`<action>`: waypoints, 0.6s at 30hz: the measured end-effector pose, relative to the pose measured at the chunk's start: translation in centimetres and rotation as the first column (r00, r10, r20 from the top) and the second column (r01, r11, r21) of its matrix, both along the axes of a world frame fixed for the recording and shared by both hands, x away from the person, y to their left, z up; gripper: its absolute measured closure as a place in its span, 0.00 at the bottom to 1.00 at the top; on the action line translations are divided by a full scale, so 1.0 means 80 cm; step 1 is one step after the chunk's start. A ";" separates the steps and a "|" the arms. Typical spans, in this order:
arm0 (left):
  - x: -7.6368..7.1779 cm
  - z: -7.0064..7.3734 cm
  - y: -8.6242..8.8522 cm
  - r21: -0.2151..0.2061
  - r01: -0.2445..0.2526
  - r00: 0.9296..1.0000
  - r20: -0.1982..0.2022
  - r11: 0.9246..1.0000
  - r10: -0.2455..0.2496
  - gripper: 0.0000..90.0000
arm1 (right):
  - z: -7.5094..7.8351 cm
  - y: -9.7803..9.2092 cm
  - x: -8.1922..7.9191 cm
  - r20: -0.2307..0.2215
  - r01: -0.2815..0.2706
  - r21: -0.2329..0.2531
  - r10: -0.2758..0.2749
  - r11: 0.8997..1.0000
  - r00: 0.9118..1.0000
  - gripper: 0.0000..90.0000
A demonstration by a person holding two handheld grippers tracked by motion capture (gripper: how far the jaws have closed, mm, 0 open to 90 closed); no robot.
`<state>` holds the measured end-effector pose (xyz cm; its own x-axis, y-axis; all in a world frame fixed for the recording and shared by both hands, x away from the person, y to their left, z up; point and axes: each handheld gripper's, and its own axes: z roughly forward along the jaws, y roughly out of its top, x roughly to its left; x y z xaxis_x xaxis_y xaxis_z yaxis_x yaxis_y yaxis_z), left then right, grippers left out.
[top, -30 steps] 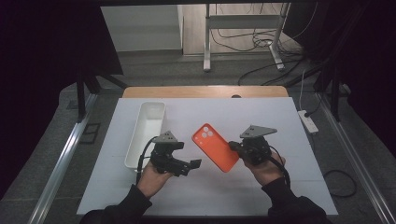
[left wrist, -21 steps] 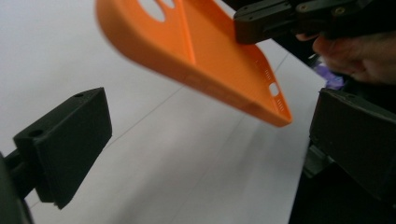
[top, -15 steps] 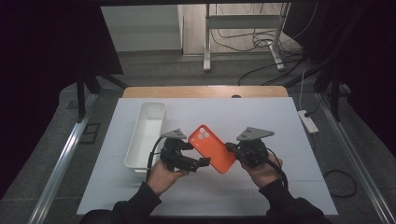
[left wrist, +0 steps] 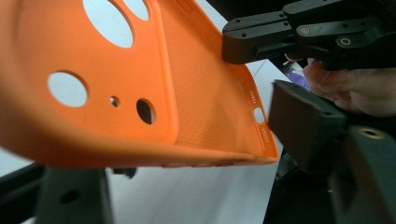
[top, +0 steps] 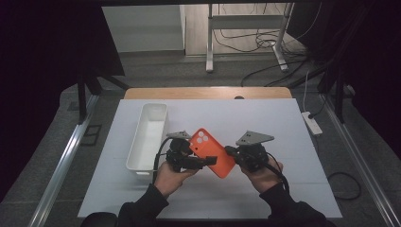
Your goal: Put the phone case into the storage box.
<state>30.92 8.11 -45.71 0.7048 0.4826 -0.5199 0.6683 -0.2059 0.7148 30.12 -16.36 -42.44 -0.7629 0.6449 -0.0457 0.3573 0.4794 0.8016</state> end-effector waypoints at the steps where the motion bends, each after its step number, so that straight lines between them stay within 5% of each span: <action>1: 0.000 0.000 0.000 -0.003 -0.001 1.000 -0.002 1.000 0.001 0.39 | 0.000 0.000 0.000 0.002 -0.001 0.000 0.001 1.000 1.000 0.99; 18: 0.003 -0.008 0.006 -0.073 -0.018 0.996 -0.085 0.997 0.012 0.76 | -0.002 0.006 -0.004 0.014 -0.015 0.006 0.015 1.000 1.000 0.99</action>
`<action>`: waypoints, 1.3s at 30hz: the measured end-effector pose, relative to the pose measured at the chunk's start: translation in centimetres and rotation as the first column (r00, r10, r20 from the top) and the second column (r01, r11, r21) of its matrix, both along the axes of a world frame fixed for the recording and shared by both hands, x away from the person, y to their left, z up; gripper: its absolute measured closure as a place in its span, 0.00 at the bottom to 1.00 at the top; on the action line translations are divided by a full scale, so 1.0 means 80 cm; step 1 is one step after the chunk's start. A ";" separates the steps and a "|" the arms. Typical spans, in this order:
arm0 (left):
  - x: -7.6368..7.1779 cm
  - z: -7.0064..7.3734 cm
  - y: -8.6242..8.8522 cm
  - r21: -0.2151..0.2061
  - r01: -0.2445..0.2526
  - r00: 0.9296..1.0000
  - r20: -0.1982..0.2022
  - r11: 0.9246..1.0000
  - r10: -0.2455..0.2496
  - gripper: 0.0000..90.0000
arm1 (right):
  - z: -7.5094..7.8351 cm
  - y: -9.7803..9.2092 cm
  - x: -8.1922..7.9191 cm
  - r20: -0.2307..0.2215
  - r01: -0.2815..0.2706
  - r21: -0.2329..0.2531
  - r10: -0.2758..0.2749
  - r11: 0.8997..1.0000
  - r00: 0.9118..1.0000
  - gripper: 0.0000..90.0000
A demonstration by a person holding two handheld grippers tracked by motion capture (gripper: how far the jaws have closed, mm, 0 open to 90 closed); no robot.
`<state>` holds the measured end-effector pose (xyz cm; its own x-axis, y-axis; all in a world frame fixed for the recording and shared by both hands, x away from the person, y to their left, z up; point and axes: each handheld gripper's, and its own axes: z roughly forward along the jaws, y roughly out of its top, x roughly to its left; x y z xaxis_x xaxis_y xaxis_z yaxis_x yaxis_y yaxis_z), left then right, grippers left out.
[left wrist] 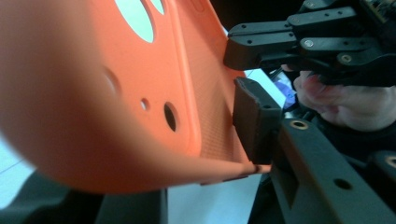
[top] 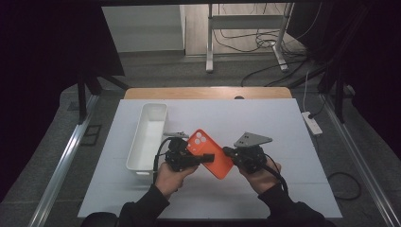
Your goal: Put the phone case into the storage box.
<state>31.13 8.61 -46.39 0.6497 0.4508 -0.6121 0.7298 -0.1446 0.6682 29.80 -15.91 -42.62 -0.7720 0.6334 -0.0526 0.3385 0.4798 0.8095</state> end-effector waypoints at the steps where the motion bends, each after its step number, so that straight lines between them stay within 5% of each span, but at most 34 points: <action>1: 0.000 0.000 0.001 -0.012 0.000 1.000 -0.007 1.000 0.000 0.77 | 0.000 0.000 0.000 -0.001 -0.001 -0.001 0.001 1.000 1.000 0.99; 14: 0.001 -0.006 0.004 -0.068 -0.020 0.997 -0.080 0.998 0.014 0.96 | -0.003 0.002 0.001 -0.016 -0.014 -0.014 0.013 1.000 1.000 0.98; 23: -0.001 -0.002 0.006 -0.051 -0.038 0.998 -0.054 0.998 0.036 0.97 | -0.003 0.001 0.001 -0.032 -0.018 0.010 0.019 1.000 0.999 0.92; 39: 0.002 0.009 0.028 0.011 -0.005 1.000 0.024 1.000 0.005 0.97 | 0.004 -0.015 0.008 -0.100 -0.045 0.082 0.053 0.996 0.994 0.40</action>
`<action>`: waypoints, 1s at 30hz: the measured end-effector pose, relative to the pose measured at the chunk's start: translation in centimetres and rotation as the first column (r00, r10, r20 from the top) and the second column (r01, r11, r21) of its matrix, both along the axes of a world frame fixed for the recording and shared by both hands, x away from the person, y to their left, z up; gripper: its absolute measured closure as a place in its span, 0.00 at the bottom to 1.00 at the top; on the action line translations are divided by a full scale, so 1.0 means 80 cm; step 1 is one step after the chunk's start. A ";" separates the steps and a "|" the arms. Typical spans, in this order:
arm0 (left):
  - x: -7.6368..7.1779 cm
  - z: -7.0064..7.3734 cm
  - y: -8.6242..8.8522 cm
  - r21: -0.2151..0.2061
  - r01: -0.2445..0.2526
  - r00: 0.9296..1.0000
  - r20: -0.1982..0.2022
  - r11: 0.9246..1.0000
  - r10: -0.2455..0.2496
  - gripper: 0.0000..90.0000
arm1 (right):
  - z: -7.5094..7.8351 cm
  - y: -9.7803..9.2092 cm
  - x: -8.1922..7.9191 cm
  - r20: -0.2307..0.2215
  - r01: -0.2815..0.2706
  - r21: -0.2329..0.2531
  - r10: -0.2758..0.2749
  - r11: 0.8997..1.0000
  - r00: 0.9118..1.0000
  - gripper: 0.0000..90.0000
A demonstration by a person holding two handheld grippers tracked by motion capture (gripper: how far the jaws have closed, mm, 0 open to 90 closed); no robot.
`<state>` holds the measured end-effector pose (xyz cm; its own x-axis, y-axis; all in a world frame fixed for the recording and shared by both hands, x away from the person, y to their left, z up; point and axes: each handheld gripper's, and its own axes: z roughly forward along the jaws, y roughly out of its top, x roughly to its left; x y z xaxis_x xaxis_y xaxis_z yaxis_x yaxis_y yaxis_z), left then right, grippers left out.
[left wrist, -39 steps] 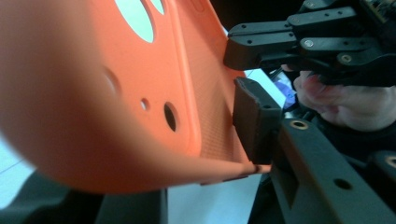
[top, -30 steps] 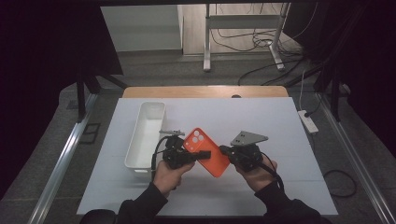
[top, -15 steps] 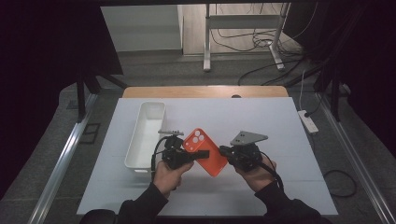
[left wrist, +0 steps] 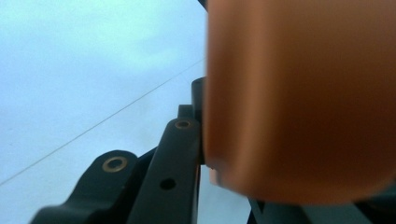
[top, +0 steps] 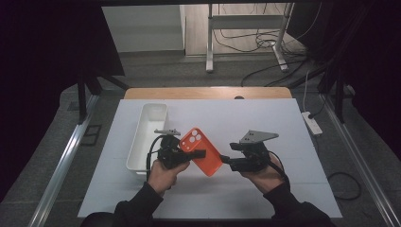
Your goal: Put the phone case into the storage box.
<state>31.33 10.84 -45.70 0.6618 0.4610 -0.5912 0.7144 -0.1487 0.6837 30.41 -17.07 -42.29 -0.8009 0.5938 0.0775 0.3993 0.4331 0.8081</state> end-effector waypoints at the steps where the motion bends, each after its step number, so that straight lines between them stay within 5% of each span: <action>1: 0.000 0.001 0.001 0.009 0.008 1.000 0.008 1.000 -0.009 0.97 | 0.000 -0.001 0.000 -0.008 -0.007 0.002 0.007 1.000 1.000 0.38; 10: 0.002 0.006 0.005 0.019 0.110 0.993 0.043 0.994 -0.111 0.97 | -0.004 0.001 -0.002 -0.063 -0.080 -0.002 0.080 0.997 0.995 0.19; 20: -0.001 0.015 0.000 0.010 0.251 0.964 0.087 0.968 -0.251 0.97 | -0.010 0.008 -0.007 -0.119 -0.161 0.011 0.162 0.987 0.980 0.26; 30: -0.005 0.015 -0.010 -0.012 0.345 0.933 0.110 0.939 -0.341 0.97 | -0.020 0.023 -0.011 -0.213 -0.290 0.032 0.290 0.957 0.933 0.46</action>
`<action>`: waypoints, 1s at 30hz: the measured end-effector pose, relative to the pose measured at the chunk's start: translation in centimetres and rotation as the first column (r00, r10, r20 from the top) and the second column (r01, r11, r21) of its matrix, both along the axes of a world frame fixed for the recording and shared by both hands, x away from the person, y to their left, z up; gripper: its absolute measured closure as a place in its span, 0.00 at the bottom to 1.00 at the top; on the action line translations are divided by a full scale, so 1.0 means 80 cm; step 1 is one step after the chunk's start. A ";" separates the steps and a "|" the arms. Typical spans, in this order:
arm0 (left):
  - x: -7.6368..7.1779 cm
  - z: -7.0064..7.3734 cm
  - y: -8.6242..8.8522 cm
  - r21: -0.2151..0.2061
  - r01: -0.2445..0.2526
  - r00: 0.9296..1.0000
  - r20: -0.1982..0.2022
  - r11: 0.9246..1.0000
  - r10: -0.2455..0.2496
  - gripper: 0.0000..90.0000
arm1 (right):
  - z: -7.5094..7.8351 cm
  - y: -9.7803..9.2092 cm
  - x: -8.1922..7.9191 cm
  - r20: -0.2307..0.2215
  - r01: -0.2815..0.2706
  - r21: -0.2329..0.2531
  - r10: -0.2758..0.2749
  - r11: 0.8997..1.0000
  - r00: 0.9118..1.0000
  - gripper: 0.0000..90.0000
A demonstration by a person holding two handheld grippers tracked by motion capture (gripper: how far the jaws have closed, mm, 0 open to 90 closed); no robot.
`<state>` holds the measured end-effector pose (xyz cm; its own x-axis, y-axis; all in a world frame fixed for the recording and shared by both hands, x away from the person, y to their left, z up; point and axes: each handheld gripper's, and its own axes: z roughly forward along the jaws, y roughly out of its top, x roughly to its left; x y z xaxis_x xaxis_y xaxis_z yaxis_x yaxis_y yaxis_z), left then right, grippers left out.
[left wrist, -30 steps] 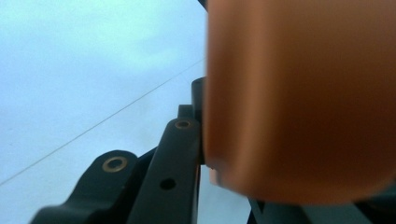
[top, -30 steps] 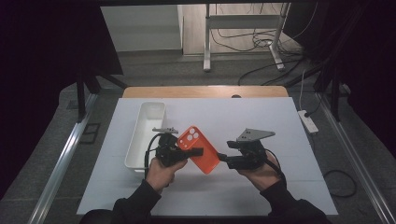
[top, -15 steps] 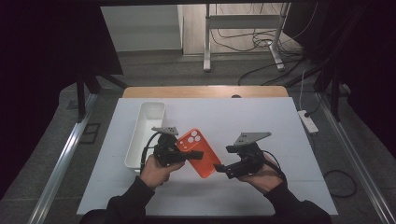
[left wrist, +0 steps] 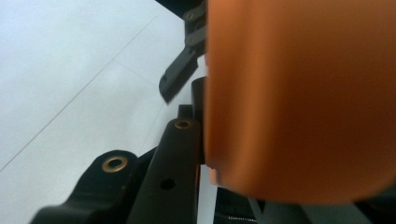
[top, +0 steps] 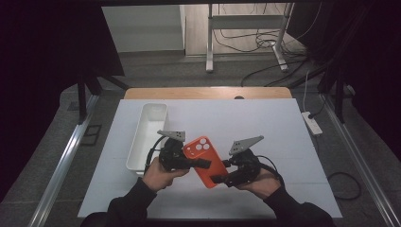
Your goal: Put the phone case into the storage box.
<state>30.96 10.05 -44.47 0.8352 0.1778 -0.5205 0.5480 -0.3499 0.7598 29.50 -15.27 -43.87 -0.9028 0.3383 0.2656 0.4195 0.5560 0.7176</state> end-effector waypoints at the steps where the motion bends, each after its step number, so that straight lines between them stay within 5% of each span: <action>1: 0.000 0.000 -0.001 0.001 0.005 1.000 0.003 1.000 -0.005 0.97 | 0.000 0.000 0.000 -0.010 -0.006 0.003 0.006 1.000 1.000 0.49; 7: -0.002 0.000 -0.005 -0.024 0.052 0.999 0.010 0.998 -0.051 0.97 | -0.002 0.000 0.001 -0.078 -0.046 0.056 0.050 0.997 0.996 0.67; 12: -0.001 -0.003 -0.006 -0.059 0.080 0.997 0.013 0.995 -0.080 0.94 | -0.001 -0.003 0.004 -0.136 -0.110 0.107 0.124 0.988 0.983 0.92; 15: -0.001 -0.003 -0.006 -0.078 0.064 0.998 0.020 0.995 -0.062 0.90 | 0.000 -0.006 0.007 -0.172 -0.114 0.140 0.137 0.984 0.976 0.95; 22: -0.003 0.000 -0.004 -0.019 -0.066 0.995 0.076 0.998 0.067 0.56 | 0.006 -0.009 0.005 -0.091 -0.041 0.097 0.050 0.994 0.995 0.96; 26: -0.002 0.004 -0.001 -0.002 -0.129 0.987 0.092 0.992 0.128 0.39 | 0.007 -0.011 0.004 -0.031 0.002 0.081 0.001 0.997 1.000 0.95; 30: -0.002 0.007 0.002 0.031 -0.205 0.972 0.121 0.978 0.200 0.27 | 0.010 -0.014 0.003 0.032 0.047 0.068 -0.049 0.997 0.998 0.95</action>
<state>30.77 10.23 -43.94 0.8338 0.3698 -0.4100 0.5196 -0.2742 0.8092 29.73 -16.40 -43.08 -0.8946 0.3639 0.2594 0.4199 0.4856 0.7667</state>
